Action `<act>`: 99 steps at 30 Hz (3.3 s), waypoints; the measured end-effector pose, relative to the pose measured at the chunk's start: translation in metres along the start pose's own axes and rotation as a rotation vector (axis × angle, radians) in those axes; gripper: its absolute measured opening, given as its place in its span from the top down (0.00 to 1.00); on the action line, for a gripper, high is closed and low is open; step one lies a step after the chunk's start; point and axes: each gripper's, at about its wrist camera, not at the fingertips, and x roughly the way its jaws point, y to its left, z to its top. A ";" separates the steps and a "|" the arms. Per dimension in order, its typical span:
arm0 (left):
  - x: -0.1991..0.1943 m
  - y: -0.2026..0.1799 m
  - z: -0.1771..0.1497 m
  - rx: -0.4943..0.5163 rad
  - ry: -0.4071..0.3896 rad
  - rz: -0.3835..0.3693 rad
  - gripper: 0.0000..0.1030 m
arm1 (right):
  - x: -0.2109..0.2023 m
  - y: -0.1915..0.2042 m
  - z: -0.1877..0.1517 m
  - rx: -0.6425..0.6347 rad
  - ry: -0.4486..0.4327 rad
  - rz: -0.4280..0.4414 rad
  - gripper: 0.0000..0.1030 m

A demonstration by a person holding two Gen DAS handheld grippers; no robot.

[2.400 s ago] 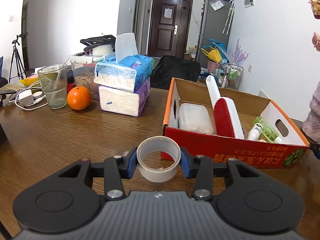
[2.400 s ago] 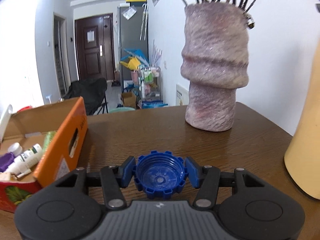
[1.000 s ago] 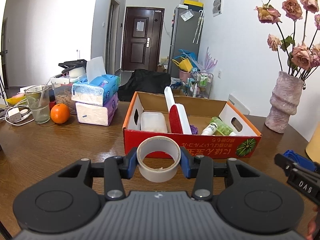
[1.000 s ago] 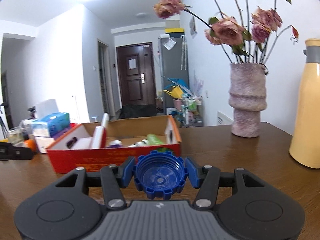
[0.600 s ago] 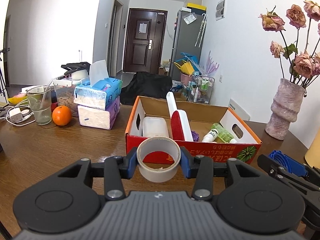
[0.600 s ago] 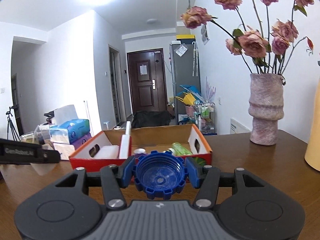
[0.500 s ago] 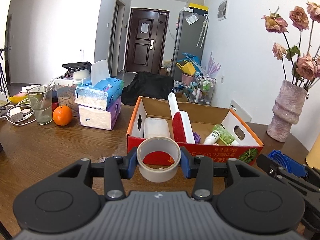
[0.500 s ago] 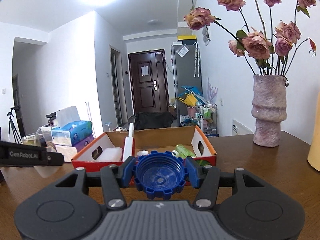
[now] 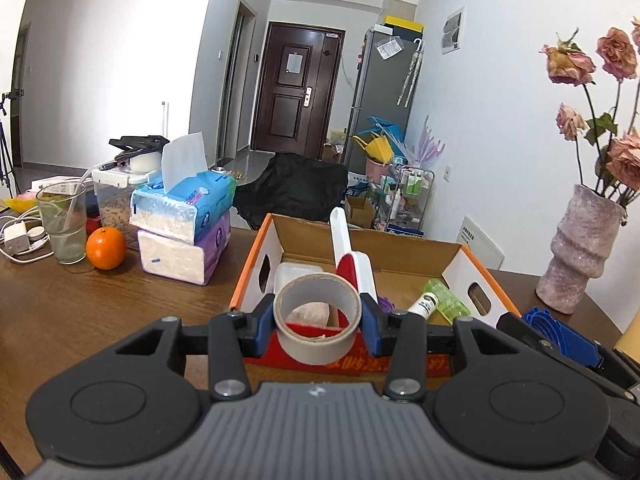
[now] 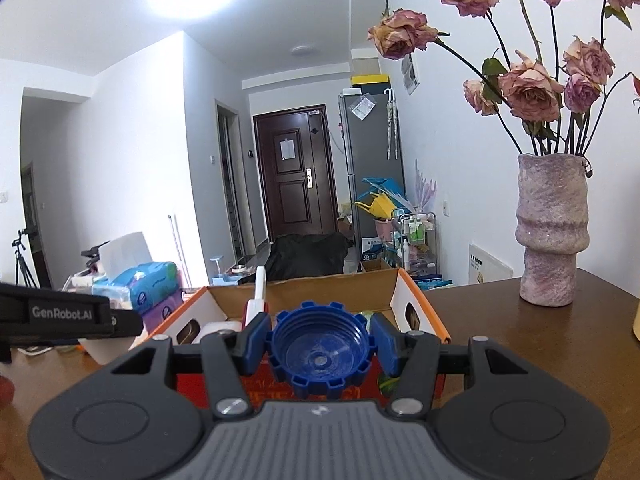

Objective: Organize rigid objects

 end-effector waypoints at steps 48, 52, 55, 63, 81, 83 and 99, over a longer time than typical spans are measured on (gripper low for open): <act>0.155 -0.021 0.037 0.087 0.071 0.036 0.57 | 0.157 -0.010 0.022 -0.090 0.077 -0.036 0.48; 0.168 -0.021 0.036 0.098 0.100 0.053 0.57 | 0.166 -0.013 0.021 -0.092 0.112 -0.057 0.48; 0.176 -0.019 0.036 0.100 0.114 0.060 0.57 | 0.169 -0.017 0.021 -0.090 0.127 -0.061 0.48; 0.185 -0.020 0.034 0.112 0.125 0.074 0.57 | 0.183 -0.022 0.019 -0.097 0.167 -0.080 0.48; 0.166 -0.017 0.038 0.118 0.061 0.098 0.00 | 0.186 -0.032 0.017 -0.078 0.191 -0.113 0.00; 0.166 -0.016 0.038 0.119 0.064 0.102 0.00 | 0.186 -0.032 0.017 -0.078 0.193 -0.113 0.00; 0.129 -0.004 0.034 0.121 0.056 0.125 0.00 | 0.149 -0.032 0.027 -0.070 0.189 -0.107 0.00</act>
